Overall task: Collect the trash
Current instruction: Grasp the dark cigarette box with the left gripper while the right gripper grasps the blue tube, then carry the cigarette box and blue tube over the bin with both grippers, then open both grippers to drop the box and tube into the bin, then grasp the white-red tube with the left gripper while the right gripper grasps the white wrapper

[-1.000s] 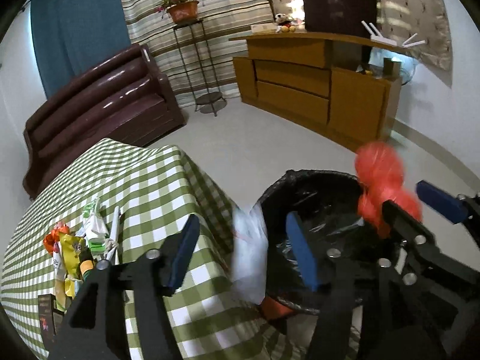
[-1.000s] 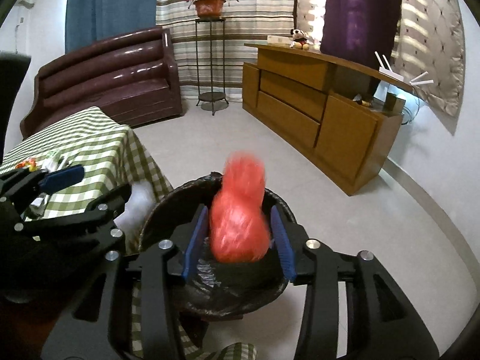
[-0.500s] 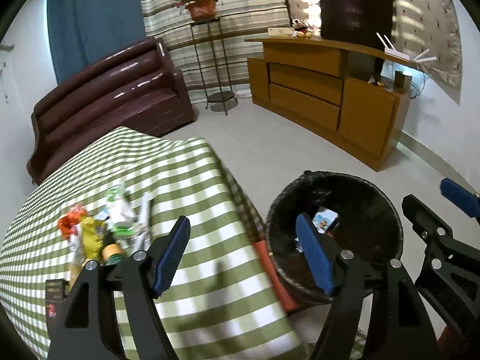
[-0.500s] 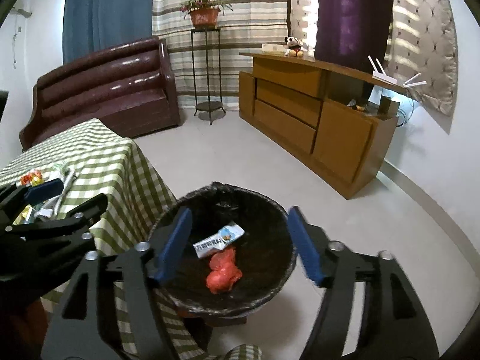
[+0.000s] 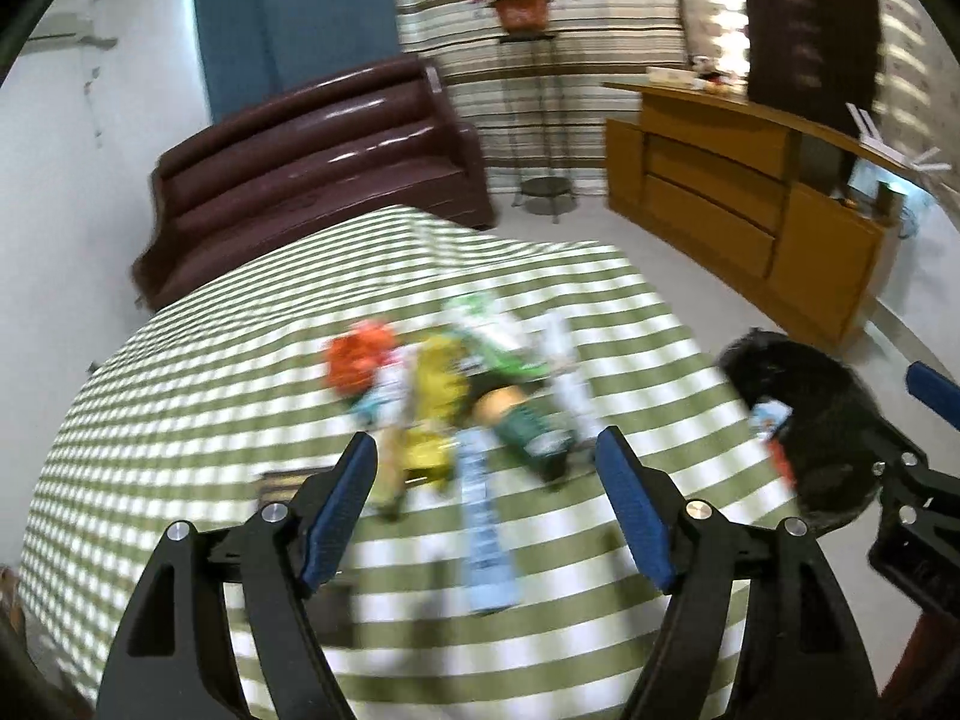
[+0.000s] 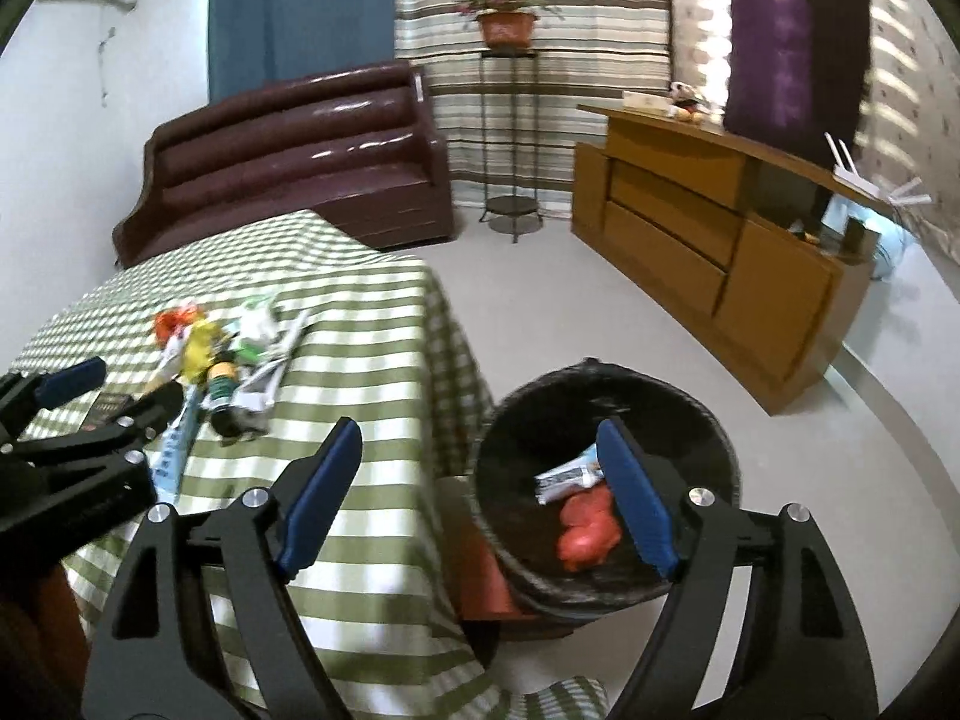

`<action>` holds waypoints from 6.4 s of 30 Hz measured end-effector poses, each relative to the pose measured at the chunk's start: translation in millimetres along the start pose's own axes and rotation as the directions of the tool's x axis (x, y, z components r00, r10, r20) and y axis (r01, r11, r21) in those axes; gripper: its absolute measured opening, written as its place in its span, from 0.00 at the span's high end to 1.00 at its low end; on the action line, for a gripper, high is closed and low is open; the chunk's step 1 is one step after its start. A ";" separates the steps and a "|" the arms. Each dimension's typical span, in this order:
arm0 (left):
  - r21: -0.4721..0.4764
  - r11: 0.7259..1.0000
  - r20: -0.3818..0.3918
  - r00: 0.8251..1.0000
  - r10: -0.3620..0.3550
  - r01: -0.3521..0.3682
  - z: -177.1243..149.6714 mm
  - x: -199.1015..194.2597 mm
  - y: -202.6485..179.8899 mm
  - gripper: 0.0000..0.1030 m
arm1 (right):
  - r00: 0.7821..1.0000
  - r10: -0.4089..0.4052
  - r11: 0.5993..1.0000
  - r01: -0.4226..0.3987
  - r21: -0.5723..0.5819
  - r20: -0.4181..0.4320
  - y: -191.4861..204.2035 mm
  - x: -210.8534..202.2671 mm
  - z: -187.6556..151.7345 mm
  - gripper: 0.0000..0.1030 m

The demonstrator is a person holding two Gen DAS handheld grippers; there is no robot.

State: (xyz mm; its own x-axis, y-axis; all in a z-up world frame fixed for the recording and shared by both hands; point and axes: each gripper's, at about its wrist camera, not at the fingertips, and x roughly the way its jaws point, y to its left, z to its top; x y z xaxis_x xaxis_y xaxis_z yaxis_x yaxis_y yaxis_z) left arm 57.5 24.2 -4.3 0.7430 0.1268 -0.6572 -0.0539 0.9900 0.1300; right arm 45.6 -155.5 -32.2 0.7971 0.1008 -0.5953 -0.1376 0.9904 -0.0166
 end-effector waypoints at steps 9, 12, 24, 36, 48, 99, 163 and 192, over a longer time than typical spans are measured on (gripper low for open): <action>-0.083 0.989 -0.058 0.992 0.115 -0.119 -23.3 15.1 72.5 0.26 | 0.997 0.068 0.996 -0.069 -0.056 -0.022 54.1 4.2 -0.6 0.24; -0.100 0.988 -0.092 0.989 0.113 -0.122 -29.7 24.2 84.2 0.26 | 0.996 0.082 0.994 -0.084 -0.062 -0.034 64.2 7.2 0.2 0.24; -0.108 0.992 -0.187 0.982 0.042 -0.063 -32.9 52.9 93.5 0.32 | 0.991 0.113 0.989 -0.119 -0.087 -0.072 92.2 17.9 -4.3 0.24; -0.112 0.991 -0.139 0.989 0.052 -0.067 -38.0 38.0 108.0 0.46 | 0.984 0.144 0.981 -0.155 -0.119 -0.103 122.8 23.1 -4.0 0.36; -0.148 0.973 -0.117 0.980 0.162 -0.179 -50.2 23.2 164.1 0.46 | 0.966 0.172 0.965 -0.204 -0.163 -0.192 159.8 44.6 -8.5 0.58; 0.037 0.981 0.069 0.978 -0.195 0.193 17.8 0.7 -41.5 0.46 | 0.994 -0.106 0.993 0.106 0.058 0.004 -53.1 -2.3 15.9 0.85; 0.138 0.971 0.039 0.978 -0.203 0.196 44.4 39.5 -121.2 0.27 | 0.991 -0.126 0.976 0.131 0.173 -0.034 -103.4 36.4 12.0 0.59; -0.092 0.994 -0.072 0.996 0.050 -0.057 5.9 62.3 75.2 0.34 | 0.992 0.111 0.994 -0.113 -0.014 -0.060 56.9 50.5 25.8 0.59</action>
State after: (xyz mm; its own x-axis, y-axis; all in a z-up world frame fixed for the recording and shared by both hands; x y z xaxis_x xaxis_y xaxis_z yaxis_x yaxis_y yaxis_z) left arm 103.6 106.2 -31.0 0.6895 0.1804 -0.7015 -0.1569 0.9827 0.0985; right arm 93.2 -91.7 -42.6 0.7404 0.2047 -0.6402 -0.2347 0.9713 0.0392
